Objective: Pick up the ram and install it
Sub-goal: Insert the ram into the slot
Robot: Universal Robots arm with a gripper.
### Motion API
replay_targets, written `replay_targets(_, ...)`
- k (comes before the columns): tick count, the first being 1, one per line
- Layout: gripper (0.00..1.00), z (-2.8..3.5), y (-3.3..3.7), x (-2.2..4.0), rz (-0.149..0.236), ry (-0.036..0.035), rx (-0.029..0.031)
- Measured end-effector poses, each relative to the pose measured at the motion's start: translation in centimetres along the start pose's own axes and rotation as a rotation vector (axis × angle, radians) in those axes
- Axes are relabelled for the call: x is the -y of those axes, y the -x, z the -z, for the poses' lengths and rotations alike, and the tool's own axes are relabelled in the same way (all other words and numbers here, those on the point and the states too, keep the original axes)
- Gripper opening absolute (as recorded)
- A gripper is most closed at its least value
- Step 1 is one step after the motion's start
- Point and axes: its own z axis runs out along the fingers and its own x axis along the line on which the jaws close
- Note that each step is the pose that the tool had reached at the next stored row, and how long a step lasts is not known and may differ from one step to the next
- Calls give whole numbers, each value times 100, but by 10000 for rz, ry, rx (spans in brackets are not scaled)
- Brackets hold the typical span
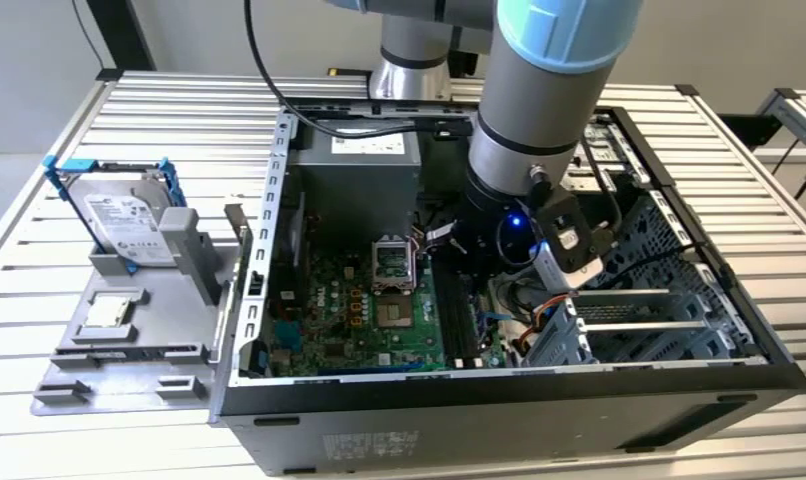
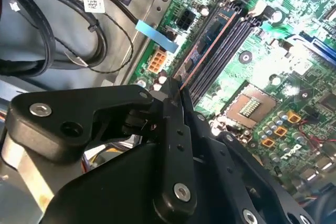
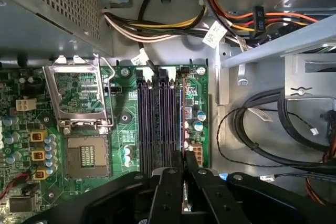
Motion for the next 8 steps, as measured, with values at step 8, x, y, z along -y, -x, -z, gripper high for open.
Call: replay_targets(8, 0, -12, -16, 22, 236, 9, -4)
